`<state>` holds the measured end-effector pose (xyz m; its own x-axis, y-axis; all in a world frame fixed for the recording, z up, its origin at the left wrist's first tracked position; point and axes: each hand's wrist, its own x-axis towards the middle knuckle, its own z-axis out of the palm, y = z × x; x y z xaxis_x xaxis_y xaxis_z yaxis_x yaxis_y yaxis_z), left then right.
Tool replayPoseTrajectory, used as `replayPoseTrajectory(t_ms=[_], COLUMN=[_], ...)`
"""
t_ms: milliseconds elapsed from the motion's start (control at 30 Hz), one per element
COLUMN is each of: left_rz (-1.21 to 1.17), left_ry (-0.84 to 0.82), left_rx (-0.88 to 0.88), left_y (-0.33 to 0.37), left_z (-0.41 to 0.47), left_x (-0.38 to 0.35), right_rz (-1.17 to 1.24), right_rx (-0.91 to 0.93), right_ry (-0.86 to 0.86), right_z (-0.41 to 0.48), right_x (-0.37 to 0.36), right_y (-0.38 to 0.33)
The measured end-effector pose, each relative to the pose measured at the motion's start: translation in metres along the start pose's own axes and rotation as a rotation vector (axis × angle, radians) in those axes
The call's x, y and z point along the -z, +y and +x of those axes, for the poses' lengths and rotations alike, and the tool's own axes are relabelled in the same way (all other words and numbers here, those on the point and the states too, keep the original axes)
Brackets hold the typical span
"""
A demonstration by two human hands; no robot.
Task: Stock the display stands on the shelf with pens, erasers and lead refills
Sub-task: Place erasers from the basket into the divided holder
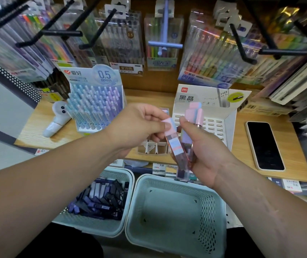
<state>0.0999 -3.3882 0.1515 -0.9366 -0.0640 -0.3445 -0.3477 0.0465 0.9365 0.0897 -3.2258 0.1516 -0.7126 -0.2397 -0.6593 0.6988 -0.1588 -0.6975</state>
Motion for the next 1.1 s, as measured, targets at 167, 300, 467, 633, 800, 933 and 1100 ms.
replayPoseTrajectory(t_ms=[167, 300, 467, 633, 800, 933, 1100], left_rz=[-0.002, 0.289, 0.726, 0.895, 1.017, 1.047, 1.070], left_ry=[0.118, 0.228, 0.234, 0.184, 0.161, 0.134, 0.117], left_rx=[-0.047, -0.135, -0.323, -0.498, -0.555, -0.532, -0.455], left_y=[0.008, -0.002, -0.016, -0.024, -0.030, -0.036, -0.040], left_z=[0.015, 0.026, 0.030, 0.032, 0.039, 0.046, 0.054], left_x=[0.018, 0.024, 0.017, 0.010, 0.003, 0.001, 0.001], right_rz=[-0.013, 0.011, -0.008, -0.028, -0.009, 0.037, 0.032], right_rx=[0.106, 0.139, 0.134, 0.130, 0.100, 0.070, 0.039], right_ry=[0.195, 0.209, 0.188, 0.173, 0.152, 0.115, 0.115], right_z=[0.006, 0.007, 0.006, 0.005, 0.002, -0.002, 0.000], right_x=[0.017, 0.023, 0.023, 0.022, 0.022, 0.022, 0.023], right_y=[-0.001, -0.004, -0.003, -0.003, -0.003, -0.006, -0.006])
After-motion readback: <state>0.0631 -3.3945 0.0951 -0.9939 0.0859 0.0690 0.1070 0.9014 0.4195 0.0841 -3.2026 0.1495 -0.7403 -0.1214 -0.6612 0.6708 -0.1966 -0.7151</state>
